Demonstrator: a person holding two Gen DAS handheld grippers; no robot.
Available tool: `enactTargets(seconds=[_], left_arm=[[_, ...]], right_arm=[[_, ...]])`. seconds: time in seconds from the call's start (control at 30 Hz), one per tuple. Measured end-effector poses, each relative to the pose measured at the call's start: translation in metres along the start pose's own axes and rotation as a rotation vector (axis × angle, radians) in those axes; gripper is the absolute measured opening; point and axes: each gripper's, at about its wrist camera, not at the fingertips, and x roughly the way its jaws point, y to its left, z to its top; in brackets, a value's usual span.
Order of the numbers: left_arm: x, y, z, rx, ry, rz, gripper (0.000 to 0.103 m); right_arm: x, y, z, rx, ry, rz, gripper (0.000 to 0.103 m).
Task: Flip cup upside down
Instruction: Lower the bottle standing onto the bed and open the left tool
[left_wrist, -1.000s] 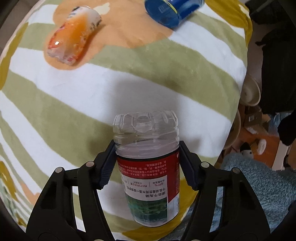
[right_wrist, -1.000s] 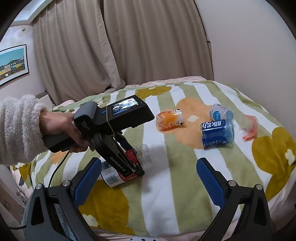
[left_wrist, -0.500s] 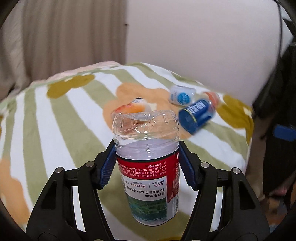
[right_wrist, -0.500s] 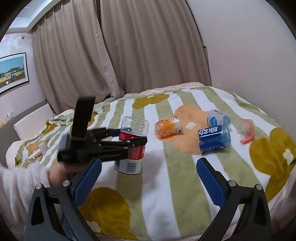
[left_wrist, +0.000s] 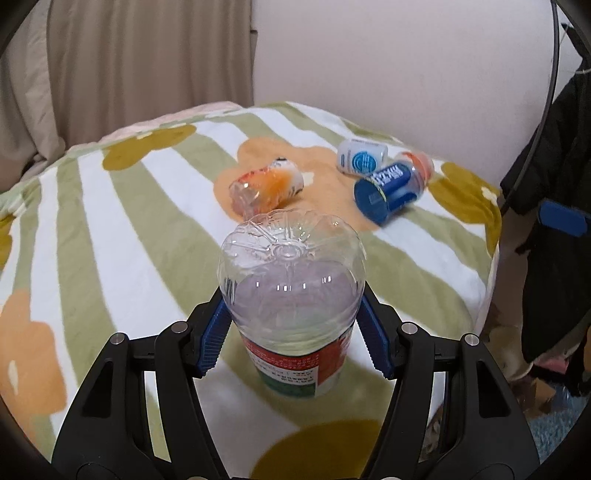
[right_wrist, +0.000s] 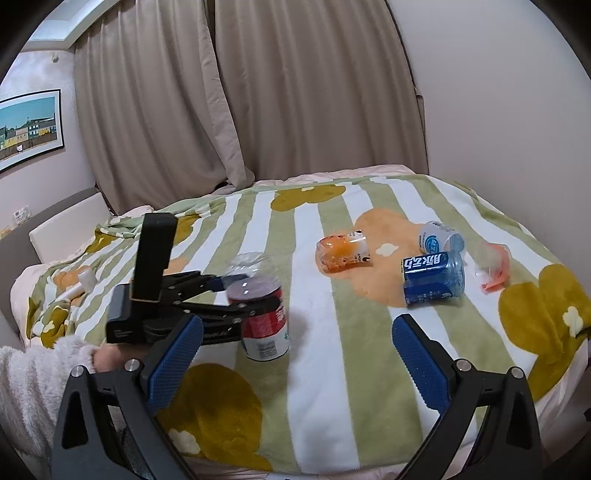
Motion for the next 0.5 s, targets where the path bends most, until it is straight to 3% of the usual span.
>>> enactTargets(seconds=[0.4, 0.47, 0.5], left_arm=[[0.004, -0.009, -0.017, -0.028, 0.051, -0.006, 0.061], [0.001, -0.010, -0.017, -0.024, 0.040, -0.005, 0.070], [0.001, -0.011, -0.017, -0.019, 0.036, 0.002, 0.090]], right_arm=[[0.001, 0.009, -0.001, -0.020, 0.010, 0.018, 0.103], [0.000, 0.010, -0.002, -0.022, 0.010, 0.021, 0.102], [0.000, 0.010, -0.002, -0.021, 0.010, 0.020, 0.102]])
